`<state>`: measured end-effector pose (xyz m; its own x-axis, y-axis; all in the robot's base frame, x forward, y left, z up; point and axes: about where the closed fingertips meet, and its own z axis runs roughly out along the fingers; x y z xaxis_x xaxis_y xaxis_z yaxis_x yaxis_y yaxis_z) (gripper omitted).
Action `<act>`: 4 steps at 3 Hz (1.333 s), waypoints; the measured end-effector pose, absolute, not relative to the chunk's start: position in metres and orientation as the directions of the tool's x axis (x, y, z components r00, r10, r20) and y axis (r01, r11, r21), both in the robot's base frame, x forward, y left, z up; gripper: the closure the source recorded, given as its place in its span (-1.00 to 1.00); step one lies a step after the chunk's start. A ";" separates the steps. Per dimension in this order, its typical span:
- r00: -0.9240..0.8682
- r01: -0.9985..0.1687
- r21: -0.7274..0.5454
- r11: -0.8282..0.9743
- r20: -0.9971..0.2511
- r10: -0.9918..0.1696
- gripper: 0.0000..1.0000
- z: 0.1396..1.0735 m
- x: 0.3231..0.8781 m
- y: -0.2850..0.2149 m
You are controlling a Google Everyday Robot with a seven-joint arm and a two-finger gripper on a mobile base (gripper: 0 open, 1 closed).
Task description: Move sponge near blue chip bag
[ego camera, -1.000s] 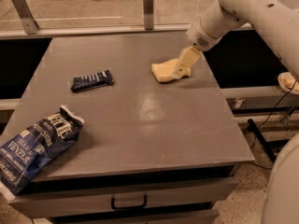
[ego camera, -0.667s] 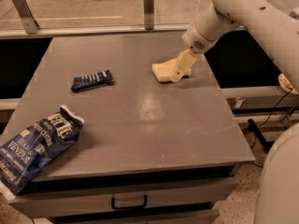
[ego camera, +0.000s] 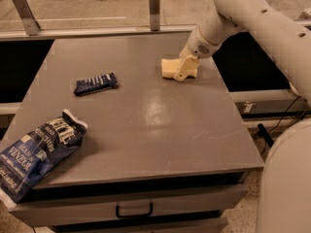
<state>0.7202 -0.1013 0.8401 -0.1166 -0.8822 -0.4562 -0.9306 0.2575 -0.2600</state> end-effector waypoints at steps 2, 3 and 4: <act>-0.114 -0.932 -0.257 0.254 -0.458 -0.881 0.76 0.842 0.721 -0.100; -0.110 -0.913 -0.287 0.289 -0.511 -0.853 1.00 0.869 0.712 -0.104; -0.121 -0.892 -0.312 0.328 -0.533 -0.837 1.00 0.893 0.694 -0.107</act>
Offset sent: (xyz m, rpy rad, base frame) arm 0.0009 -0.0002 0.0306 0.0976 -0.0468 0.0030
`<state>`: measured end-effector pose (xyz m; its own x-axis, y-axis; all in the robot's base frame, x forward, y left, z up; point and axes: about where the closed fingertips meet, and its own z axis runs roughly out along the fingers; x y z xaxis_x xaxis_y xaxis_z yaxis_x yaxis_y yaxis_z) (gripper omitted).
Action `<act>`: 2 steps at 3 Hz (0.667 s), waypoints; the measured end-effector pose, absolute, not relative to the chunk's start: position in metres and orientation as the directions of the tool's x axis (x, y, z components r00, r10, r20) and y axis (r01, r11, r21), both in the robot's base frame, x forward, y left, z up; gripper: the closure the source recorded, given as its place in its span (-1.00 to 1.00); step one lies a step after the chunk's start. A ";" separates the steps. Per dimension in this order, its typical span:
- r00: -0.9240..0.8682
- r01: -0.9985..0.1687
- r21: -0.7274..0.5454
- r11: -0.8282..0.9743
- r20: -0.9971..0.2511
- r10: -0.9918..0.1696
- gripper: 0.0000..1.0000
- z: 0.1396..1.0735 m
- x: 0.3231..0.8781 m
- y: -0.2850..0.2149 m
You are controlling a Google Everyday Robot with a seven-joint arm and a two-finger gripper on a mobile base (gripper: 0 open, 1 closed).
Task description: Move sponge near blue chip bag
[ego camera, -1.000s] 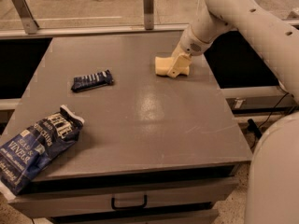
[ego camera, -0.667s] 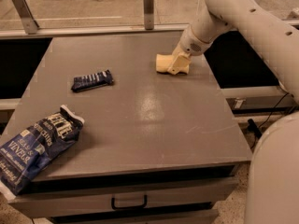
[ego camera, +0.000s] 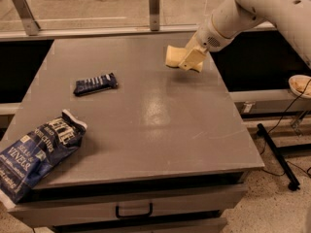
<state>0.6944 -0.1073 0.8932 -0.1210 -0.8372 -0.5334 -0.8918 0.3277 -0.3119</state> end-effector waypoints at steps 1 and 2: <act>-0.128 -0.867 -0.344 0.360 -0.545 -0.829 1.00 0.930 0.672 -0.110; -0.161 -0.833 -0.374 0.409 -0.542 -0.825 1.00 0.960 0.634 -0.112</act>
Offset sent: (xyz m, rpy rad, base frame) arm -0.0902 -0.0069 0.0858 -0.0144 -0.0797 -0.1364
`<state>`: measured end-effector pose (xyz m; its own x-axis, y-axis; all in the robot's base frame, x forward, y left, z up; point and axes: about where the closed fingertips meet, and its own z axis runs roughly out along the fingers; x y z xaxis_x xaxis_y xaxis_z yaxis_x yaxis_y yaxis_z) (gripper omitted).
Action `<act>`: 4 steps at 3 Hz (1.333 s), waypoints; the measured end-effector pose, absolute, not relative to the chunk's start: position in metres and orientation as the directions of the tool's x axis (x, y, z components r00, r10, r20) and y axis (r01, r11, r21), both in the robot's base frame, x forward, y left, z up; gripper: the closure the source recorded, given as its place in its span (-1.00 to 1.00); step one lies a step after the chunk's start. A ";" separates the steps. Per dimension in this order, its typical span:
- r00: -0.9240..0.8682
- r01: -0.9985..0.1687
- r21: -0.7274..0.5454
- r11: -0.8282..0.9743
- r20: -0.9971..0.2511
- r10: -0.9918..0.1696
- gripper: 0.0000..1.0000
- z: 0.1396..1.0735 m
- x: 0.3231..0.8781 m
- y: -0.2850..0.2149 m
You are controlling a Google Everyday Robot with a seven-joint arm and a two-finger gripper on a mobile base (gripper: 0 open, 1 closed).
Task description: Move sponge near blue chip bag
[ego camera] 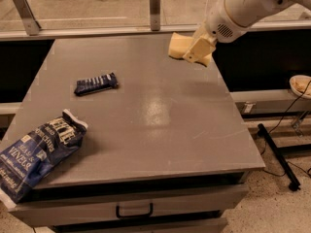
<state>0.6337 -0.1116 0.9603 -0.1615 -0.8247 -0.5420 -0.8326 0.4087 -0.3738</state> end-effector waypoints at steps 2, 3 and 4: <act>-0.216 -0.815 -0.368 0.447 -0.523 -0.825 1.00 0.940 0.576 -0.082; -0.224 -0.853 -0.307 0.422 -0.515 -0.828 1.00 0.932 0.576 -0.077; -0.144 -0.926 -0.223 0.304 -0.536 -0.832 1.00 0.926 0.555 -0.050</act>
Offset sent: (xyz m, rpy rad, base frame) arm -0.0802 0.0510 -0.0321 -0.0337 0.0277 -0.0578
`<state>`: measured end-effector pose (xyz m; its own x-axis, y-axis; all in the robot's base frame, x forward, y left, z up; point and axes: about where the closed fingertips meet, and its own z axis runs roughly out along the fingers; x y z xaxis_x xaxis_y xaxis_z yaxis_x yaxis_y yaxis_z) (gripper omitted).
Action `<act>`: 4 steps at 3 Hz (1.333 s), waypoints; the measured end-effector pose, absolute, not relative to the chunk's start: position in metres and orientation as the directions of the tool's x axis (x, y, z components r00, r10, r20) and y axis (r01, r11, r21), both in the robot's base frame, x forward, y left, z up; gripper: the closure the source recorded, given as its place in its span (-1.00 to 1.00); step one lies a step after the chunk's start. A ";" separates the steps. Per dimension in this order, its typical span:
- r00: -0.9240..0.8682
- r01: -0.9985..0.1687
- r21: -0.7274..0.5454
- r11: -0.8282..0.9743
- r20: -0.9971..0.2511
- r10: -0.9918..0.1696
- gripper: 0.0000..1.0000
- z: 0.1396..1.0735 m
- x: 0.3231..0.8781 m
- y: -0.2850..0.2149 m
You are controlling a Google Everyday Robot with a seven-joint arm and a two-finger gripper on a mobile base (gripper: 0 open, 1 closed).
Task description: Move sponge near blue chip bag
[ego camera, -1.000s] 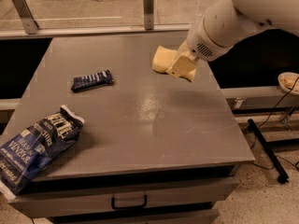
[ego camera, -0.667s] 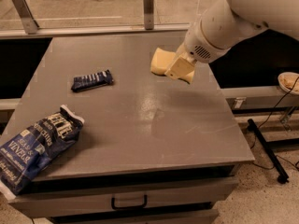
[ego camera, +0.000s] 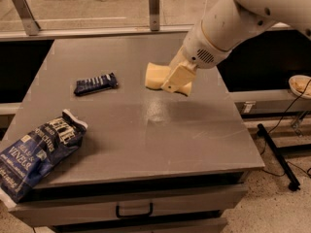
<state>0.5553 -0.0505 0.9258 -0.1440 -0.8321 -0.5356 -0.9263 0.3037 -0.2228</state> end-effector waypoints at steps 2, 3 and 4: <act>0.178 -0.961 -0.275 -0.006 -0.603 -0.778 1.00 0.945 0.475 0.002; 0.259 -0.952 -0.289 -0.104 -0.573 -0.778 1.00 0.925 0.458 0.017; 0.265 -0.951 -0.289 -0.113 -0.569 -0.778 1.00 0.923 0.457 0.018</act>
Offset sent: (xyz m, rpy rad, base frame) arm -0.1283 0.0746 0.0286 0.1067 -0.1479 0.5404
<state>0.4567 0.0180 0.9232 0.2655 -0.7785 -0.5688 -0.9506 -0.1128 -0.2893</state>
